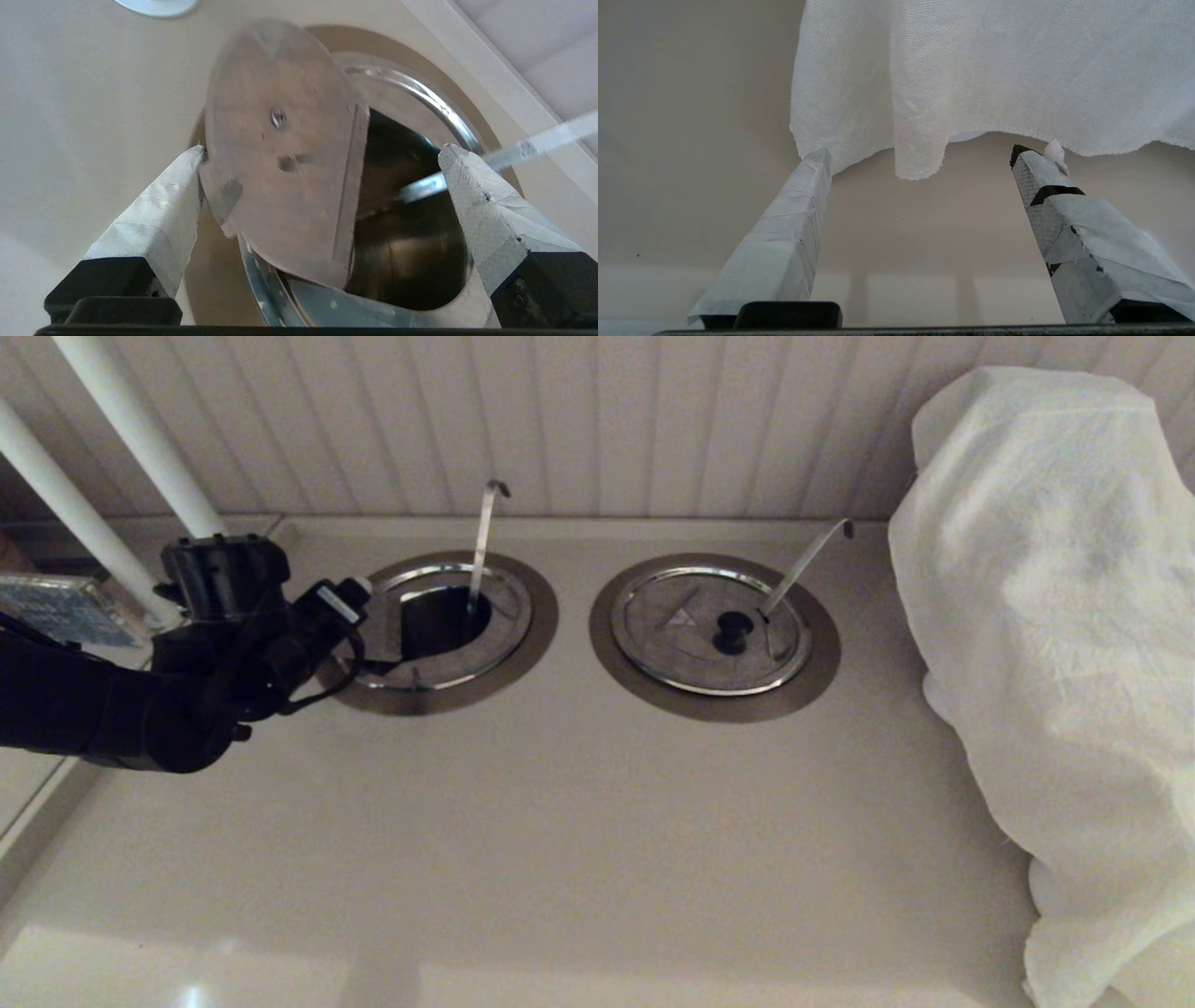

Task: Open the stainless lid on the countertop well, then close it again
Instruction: Close the lid

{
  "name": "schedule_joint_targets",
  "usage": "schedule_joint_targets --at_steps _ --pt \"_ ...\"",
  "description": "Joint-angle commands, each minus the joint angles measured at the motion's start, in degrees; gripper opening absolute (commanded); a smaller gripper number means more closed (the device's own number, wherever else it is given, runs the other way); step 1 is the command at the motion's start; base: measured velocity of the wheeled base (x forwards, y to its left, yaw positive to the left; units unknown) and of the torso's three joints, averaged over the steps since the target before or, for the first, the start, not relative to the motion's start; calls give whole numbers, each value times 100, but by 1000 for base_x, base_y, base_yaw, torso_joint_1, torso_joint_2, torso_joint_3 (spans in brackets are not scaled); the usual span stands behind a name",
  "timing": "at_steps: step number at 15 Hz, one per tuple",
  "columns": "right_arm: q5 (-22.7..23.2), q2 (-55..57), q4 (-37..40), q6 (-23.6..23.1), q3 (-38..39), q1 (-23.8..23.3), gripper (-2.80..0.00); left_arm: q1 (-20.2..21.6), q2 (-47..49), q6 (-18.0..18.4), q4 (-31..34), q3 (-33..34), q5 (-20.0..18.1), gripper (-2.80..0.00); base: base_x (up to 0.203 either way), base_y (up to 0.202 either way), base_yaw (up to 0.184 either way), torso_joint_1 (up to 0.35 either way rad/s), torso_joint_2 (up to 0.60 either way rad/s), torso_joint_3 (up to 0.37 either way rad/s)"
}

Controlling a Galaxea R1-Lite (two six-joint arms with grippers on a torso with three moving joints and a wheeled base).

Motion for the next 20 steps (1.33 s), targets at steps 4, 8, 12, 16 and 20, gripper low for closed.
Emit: schedule_joint_targets --at_steps 4,8,12,16,20 --pt "-2 -9 -1 1 9 1 0 2 39 -21 -25 -56 10 0 0 0 0 0 0 0" --pt "-2 -9 -1 1 9 1 0 -7 31 4 -22 -157 5 0 0 0 0 0 0 0" --pt "-2 -9 -1 1 9 1 0 -34 21 40 -25 -246 -4 0 0 0 0 0 0 0" --pt "-2 -9 -1 1 9 1 0 -238 -22 56 -25 -334 -39 0 0 0 0 0 0 0" --pt "-2 -9 -1 1 9 1 0 -547 -31 216 -25 -479 -30 0 0 0 0 0 0 0"
